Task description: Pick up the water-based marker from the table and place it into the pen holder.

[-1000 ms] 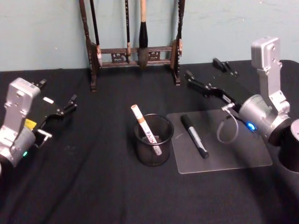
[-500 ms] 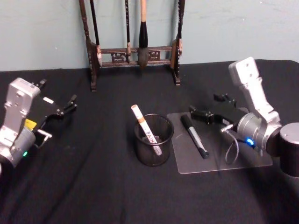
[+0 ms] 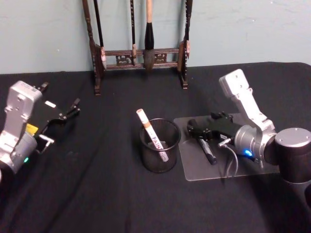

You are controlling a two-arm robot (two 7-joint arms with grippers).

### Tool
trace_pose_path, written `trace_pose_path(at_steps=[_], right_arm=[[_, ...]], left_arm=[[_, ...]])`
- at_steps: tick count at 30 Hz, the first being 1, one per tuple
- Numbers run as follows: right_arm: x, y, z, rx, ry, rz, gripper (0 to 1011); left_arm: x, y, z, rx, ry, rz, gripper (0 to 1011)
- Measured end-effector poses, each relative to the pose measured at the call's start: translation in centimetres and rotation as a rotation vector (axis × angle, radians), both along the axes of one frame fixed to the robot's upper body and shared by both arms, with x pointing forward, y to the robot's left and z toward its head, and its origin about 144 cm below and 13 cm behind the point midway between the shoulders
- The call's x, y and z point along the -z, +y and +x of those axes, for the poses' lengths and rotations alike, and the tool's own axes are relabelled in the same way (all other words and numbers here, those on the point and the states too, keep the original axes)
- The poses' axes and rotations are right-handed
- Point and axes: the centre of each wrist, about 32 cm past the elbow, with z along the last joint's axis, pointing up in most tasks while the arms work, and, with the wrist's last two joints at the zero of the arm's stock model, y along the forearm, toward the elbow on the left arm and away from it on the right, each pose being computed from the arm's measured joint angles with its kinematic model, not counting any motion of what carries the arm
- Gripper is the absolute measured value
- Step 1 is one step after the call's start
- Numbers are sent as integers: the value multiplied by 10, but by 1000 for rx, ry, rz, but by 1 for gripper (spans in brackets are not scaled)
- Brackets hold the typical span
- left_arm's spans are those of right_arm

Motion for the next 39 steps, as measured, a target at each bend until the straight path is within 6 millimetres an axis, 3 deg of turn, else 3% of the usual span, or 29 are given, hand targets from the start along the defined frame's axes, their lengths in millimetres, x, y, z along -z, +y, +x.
trace_pose_path(at_steps=[39], right_arm=[[9,9,5,-27,37,-19,1002]], left_arm=[[0,0,0,0,0,0,1001]])
